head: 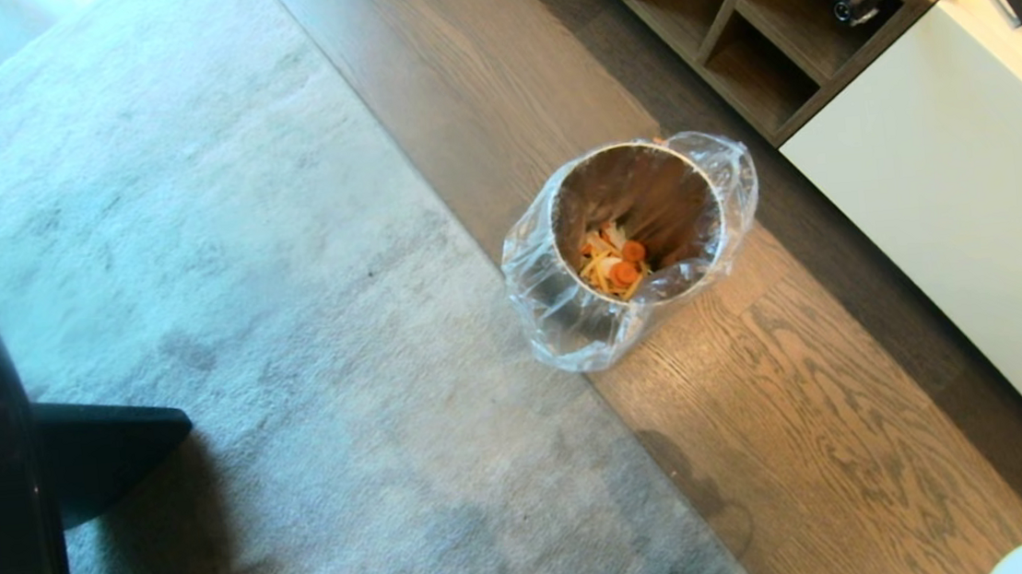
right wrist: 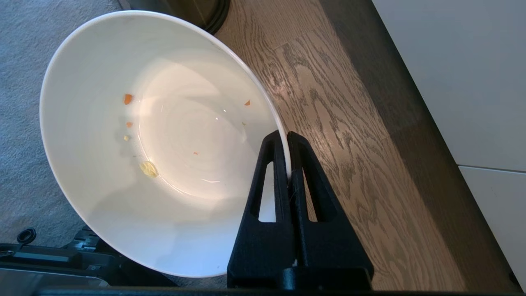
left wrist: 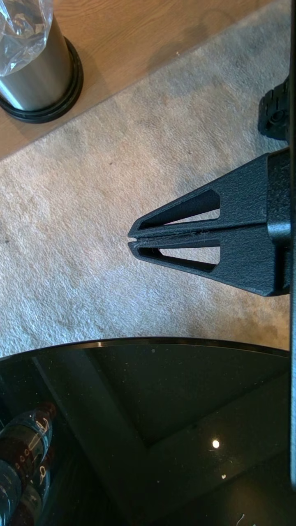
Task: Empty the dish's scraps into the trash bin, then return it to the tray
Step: Put the bowl back to the table
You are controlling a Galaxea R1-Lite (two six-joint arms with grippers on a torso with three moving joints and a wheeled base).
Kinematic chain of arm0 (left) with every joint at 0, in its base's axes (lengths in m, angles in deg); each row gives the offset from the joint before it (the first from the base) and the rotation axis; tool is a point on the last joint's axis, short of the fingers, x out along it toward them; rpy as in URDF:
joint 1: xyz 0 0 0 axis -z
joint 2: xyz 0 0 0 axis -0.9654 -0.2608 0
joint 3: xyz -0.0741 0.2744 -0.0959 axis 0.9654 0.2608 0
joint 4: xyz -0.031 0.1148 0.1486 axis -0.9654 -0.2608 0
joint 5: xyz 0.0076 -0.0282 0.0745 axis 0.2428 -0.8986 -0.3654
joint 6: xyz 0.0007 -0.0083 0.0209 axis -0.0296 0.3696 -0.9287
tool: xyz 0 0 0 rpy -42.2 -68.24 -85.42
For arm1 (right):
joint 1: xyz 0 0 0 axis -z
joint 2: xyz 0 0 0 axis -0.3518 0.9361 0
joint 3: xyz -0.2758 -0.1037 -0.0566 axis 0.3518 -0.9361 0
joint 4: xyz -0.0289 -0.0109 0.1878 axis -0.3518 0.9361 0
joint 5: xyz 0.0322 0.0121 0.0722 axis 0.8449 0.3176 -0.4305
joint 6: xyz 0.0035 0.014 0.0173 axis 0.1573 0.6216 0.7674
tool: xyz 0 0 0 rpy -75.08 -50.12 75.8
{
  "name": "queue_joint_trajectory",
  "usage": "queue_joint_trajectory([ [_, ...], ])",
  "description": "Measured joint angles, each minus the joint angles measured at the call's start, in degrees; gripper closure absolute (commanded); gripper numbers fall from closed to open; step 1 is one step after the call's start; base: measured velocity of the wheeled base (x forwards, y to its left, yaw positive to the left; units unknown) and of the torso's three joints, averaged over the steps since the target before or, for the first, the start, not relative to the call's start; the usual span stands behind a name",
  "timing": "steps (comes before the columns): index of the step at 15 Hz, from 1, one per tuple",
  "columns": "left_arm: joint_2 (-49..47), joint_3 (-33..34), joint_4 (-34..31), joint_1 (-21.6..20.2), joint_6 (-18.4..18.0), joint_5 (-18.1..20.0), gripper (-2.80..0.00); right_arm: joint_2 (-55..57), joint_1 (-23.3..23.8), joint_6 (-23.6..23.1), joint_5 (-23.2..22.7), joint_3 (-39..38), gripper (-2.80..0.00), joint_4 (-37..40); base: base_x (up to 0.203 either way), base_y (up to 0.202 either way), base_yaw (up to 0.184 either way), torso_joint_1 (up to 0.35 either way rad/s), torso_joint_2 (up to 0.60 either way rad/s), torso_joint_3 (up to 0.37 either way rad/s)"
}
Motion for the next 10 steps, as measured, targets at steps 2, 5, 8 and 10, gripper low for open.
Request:
queue_joint_trajectory([
  [2, 0.0, 0.0, 0.0, 0.0, 0.0, 0.0, 0.0, 0.0, 0.0, 0.0, 0.0, 0.0, 0.0, 0.0, 0.0, 0.0, 0.0, 0.003, 0.0, 0.108],
  [5, 0.0, 0.0, 0.0, 0.0, 0.0, 0.0, 0.0, 0.0, 0.0, 0.0, 0.0, 0.0, 0.0, 0.0, 0.0, 0.0, 0.0, 0.004, 0.0, 0.176],
  [8, 0.0, 0.0, 0.0, 0.0, 0.0, 0.0, 0.0, 0.0, 0.0, 0.0, 0.0, 0.0, 0.0, 0.0, 0.0, 0.0, 0.0, 0.003, 0.0, 0.2],
  [10, 0.0, 0.0, 0.0, 0.0, 0.0, 0.0, 0.0, 0.0, 0.0, 0.0, 0.0, 0.0, 0.0, 0.0, 0.0, 0.0, 0.0, 0.005, 0.0, 0.202],
])
